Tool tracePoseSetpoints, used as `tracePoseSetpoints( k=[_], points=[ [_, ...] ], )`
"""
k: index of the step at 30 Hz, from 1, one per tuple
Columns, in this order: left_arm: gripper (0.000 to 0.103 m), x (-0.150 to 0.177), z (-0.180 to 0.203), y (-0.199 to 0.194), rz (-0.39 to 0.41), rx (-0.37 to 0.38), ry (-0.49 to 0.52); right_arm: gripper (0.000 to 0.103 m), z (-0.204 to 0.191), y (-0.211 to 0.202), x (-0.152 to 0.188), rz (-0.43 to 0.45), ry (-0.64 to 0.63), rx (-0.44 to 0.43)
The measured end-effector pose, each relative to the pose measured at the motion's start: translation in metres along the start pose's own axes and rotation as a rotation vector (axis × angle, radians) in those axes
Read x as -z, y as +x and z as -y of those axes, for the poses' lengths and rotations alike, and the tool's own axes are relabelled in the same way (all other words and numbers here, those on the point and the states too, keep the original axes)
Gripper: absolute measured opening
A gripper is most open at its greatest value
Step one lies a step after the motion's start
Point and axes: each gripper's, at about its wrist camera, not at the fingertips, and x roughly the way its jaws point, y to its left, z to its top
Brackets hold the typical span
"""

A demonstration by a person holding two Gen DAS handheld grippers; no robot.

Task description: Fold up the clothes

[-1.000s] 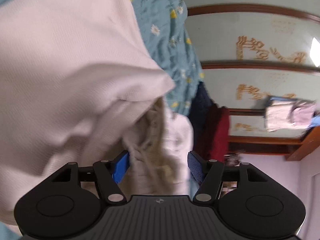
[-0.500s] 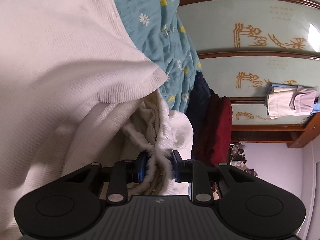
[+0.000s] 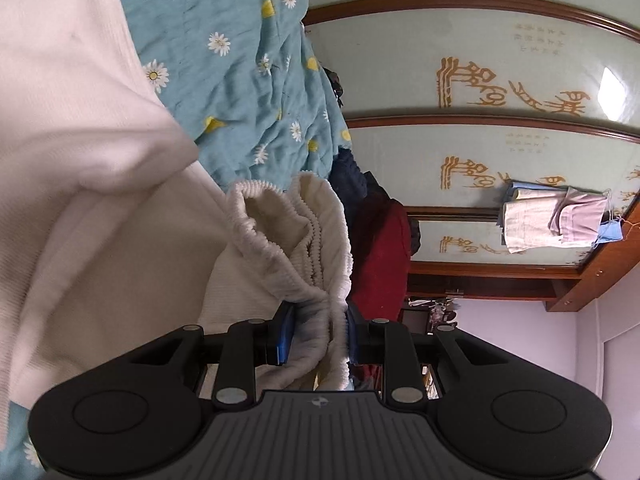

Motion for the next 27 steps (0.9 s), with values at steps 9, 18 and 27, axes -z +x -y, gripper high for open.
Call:
tracePoseSetpoints(
  k=[9, 18, 27],
  points=[
    [0.024, -0.005, 0.003, 0.003, -0.002, -0.009, -0.008, 0.057, 0.047, 0.014, 0.01, 0.375, 0.322, -0.105],
    [0.022, 0.003, -0.003, 0.014, -0.066, 0.058, -0.027, 0.016, -0.021, -0.036, -0.014, 0.542, -0.134, -0.026],
    [0.022, 0.042, 0.014, 0.056, -0.146, 0.162, 0.16, 0.016, -0.025, -0.089, -0.049, 0.632, -0.223, -0.009]
  ],
)
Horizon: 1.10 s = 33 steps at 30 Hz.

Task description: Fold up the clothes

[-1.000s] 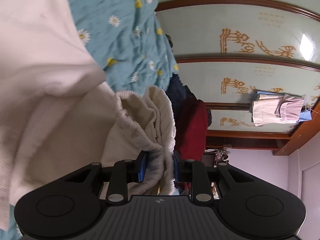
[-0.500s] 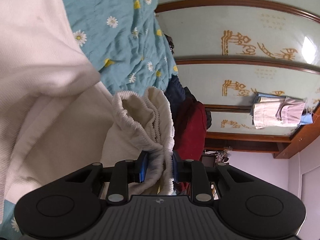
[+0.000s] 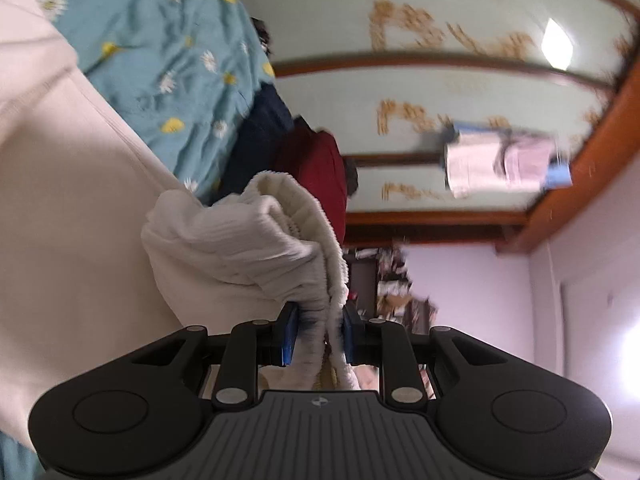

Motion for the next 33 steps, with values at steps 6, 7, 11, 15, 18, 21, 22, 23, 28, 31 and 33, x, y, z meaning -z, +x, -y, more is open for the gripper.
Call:
tracePoseSetpoints(
  k=[6, 7, 11, 15, 18, 21, 22, 23, 28, 31, 33],
  points=[
    [0.022, 0.006, -0.096, -0.007, 0.021, -0.107, -0.165, 0.024, 0.032, 0.011, 0.003, -0.14, 0.008, 0.085],
    [0.022, 0.005, -0.099, -0.009, 0.025, -0.101, -0.161, 0.027, 0.029, 0.01, 0.003, -0.181, -0.012, 0.085],
    [0.023, -0.002, -0.09, -0.012, 0.015, -0.113, -0.07, 0.042, 0.015, -0.002, 0.004, -0.356, -0.063, 0.09],
    [0.028, -0.007, -0.079, -0.009, -0.014, -0.142, 0.017, 0.042, -0.018, -0.034, 0.001, -0.52, -0.186, 0.027],
    [0.036, -0.004, -0.085, -0.012, -0.009, -0.135, -0.002, 0.05, -0.069, -0.033, -0.002, -0.534, -0.473, -0.006],
    [0.045, 0.004, -0.092, -0.023, 0.008, -0.141, -0.038, 0.063, -0.117, 0.018, 0.003, -0.602, -0.801, 0.052],
    [0.047, 0.007, -0.092, -0.026, 0.019, -0.157, -0.03, 0.062, -0.132, 0.045, 0.007, -0.617, -0.915, 0.097],
    [0.049, 0.007, -0.091, -0.027, 0.026, -0.167, -0.024, 0.062, -0.143, 0.067, 0.012, -0.621, -1.012, 0.138],
    [0.05, 0.011, -0.084, -0.016, 0.057, -0.201, 0.017, 0.061, -0.19, 0.184, 0.044, -0.783, -1.374, 0.318],
    [0.033, 0.024, -0.068, -0.005, 0.057, -0.22, 0.148, 0.061, -0.208, 0.241, 0.055, -0.961, -1.243, 0.479],
    [0.033, 0.029, -0.061, 0.0, 0.065, -0.235, 0.201, 0.061, -0.216, 0.267, 0.072, -1.054, -1.225, 0.565]
  ],
)
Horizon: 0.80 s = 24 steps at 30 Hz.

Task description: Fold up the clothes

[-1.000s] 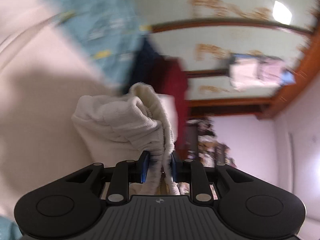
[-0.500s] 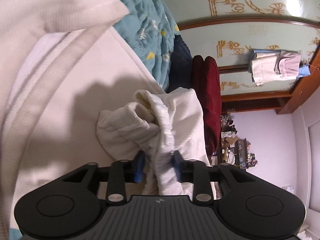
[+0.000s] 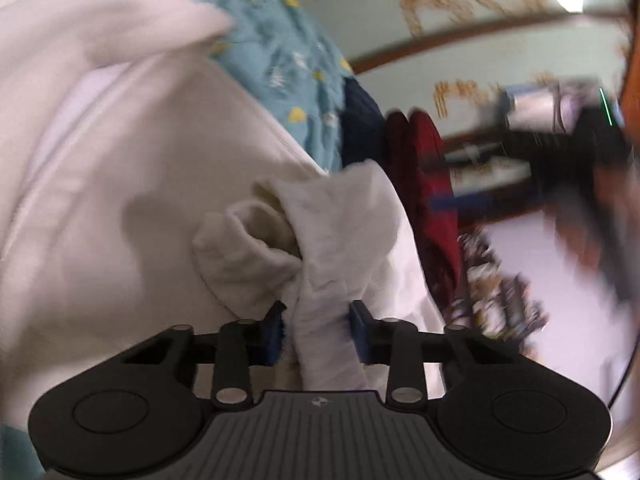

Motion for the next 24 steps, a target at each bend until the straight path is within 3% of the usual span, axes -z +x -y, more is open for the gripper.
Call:
tracePoseSetpoints(
  k=[4, 7, 9, 14, 18, 19, 20, 22, 24],
  points=[
    [0.033, 0.005, 0.004, 0.001, 0.022, 0.006, 0.043, 0.061, -0.054, 0.039, -0.04, -0.169, -0.103, 0.28],
    [0.033, 0.006, -0.002, -0.001, 0.034, 0.04, 0.036, 0.062, -0.087, 0.07, -0.056, -0.238, -0.126, 0.425],
    [0.033, 0.008, -0.003, -0.003, 0.044, 0.05, 0.055, 0.063, -0.1, 0.088, -0.064, -0.249, -0.117, 0.47],
    [0.033, 0.014, -0.004, -0.006, 0.069, 0.08, 0.1, 0.064, -0.105, 0.149, -0.055, -0.379, -0.14, 0.693],
    [0.033, 0.015, 0.003, -0.009, 0.072, 0.1, 0.143, 0.064, -0.101, 0.168, -0.038, -0.427, -0.202, 0.763],
    [0.033, 0.015, 0.004, -0.01, 0.072, 0.107, 0.148, 0.054, -0.102, 0.168, -0.033, -0.425, -0.245, 0.776],
    [0.033, 0.014, 0.005, -0.01, 0.072, 0.112, 0.15, 0.034, -0.102, 0.165, -0.029, -0.418, -0.283, 0.789],
    [0.033, 0.011, 0.011, -0.013, 0.082, 0.129, 0.164, 0.019, -0.1, 0.15, -0.027, -0.398, -0.305, 0.8],
    [0.033, 0.008, 0.017, -0.015, 0.091, 0.142, 0.18, 0.017, -0.093, 0.125, -0.03, -0.367, -0.302, 0.79]
  ],
)
